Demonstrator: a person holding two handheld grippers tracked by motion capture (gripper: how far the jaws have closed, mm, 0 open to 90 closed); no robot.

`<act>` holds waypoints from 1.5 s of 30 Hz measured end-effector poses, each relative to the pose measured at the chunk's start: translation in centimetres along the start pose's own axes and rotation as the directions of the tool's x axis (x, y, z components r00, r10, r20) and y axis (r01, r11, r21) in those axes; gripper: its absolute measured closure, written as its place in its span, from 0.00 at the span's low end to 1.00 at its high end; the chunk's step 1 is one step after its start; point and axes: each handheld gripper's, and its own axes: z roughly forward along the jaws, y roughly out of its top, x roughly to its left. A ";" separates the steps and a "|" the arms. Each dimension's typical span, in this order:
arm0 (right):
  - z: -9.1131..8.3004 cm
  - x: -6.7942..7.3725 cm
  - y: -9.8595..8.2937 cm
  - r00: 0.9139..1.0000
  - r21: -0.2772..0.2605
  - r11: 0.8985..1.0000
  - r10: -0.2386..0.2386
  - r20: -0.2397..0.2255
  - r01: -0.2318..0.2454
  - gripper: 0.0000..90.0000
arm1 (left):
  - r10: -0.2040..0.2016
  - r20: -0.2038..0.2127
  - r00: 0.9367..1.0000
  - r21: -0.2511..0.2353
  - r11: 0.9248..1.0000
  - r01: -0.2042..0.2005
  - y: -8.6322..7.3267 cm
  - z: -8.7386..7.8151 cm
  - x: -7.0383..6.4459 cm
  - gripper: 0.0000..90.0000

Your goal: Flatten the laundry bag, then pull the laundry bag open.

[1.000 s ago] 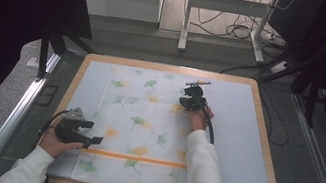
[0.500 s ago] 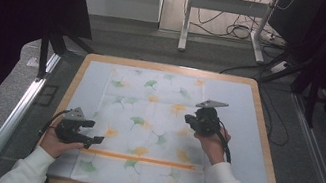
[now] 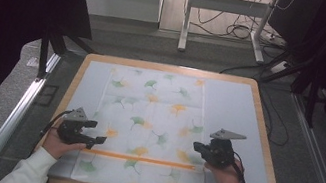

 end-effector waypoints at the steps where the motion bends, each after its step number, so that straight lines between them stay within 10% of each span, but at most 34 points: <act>1: -0.3 0.2 -0.4 1.000 0.000 1.000 0.001 -0.005 -0.001 0.97 | -0.002 0.005 1.000 0.000 1.000 0.002 0.0 0.1 0.0 0.26; 19: -2.4 2.9 -4.3 0.999 0.036 0.999 -0.021 -0.029 0.022 0.96 | 0.074 -0.011 0.997 -0.025 0.997 -0.074 1.2 0.1 -2.6 0.27; 45: -3.3 4.1 -6.0 0.999 0.057 0.998 -0.017 -0.035 0.019 0.96 | 0.176 0.097 0.980 0.009 0.984 -0.178 4.4 3.8 -7.2 0.29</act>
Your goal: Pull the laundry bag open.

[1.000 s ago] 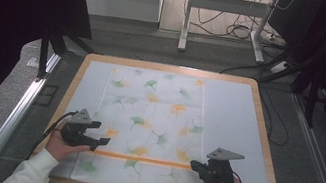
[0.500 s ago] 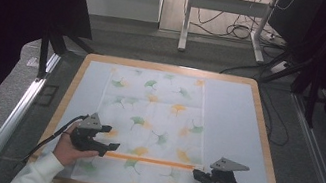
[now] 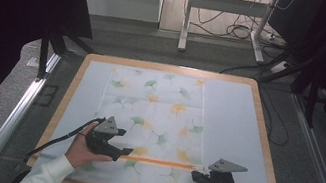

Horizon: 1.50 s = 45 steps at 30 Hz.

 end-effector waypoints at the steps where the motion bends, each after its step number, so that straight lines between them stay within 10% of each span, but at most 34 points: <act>1: 0.0 0.1 -0.1 1.000 0.002 1.000 0.003 -0.002 -0.003 0.96 | 0.000 0.000 1.000 0.000 1.000 0.000 0.0 0.0 0.0 0.29; 45: 0.8 -0.7 -0.9 0.999 0.087 0.996 -0.006 0.039 0.003 0.96 | 0.120 0.088 0.989 0.005 0.993 -0.121 5.1 6.9 -4.6 0.32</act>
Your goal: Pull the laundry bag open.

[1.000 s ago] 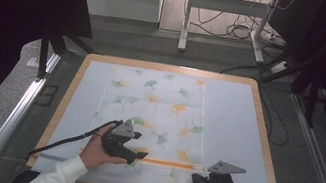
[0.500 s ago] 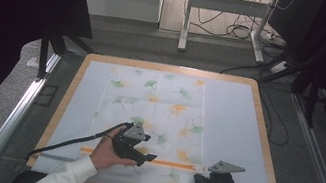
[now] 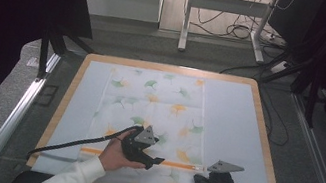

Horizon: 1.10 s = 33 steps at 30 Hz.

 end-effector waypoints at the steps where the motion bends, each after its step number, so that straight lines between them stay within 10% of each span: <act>1: 0.0 0.0 0.0 1.000 -0.001 1.000 -0.003 -0.001 0.003 0.96 | -0.022 0.017 1.000 -0.010 1.000 0.023 0.1 0.2 0.0 0.33; 33: 0.0 -0.1 0.0 1.000 0.004 1.000 0.002 -0.009 -0.002 0.96 | -0.043 0.069 0.997 0.063 0.997 0.039 2.3 4.6 0.4 0.36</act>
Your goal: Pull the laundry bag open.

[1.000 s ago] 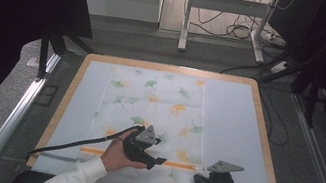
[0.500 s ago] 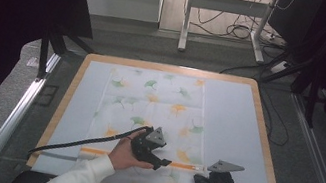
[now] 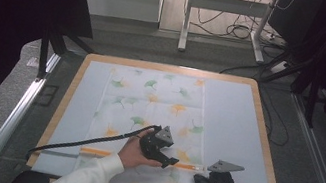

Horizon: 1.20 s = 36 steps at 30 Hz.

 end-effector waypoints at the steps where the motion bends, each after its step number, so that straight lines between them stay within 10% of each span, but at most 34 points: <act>1: 0.0 0.0 0.0 1.000 0.000 1.000 0.001 0.000 -0.001 0.96 | -0.002 0.001 1.000 -0.001 1.000 0.002 0.0 0.0 0.0 0.36; 15: 0.0 0.0 0.0 1.000 -0.001 1.000 -0.004 0.001 0.004 0.96 | 0.097 0.001 0.995 0.050 0.994 -0.097 2.2 1.3 -1.3 0.36; 32: 0.0 -0.1 0.0 1.000 0.000 1.000 0.000 -0.005 0.000 0.96 | 0.060 0.038 0.997 0.027 0.998 -0.061 2.9 2.1 -0.9 0.37; 36: 0.0 -0.1 0.0 1.000 -0.001 1.000 -0.001 -0.006 0.001 0.96 | 0.126 0.042 0.991 0.052 0.990 -0.128 3.4 3.0 -1.9 0.37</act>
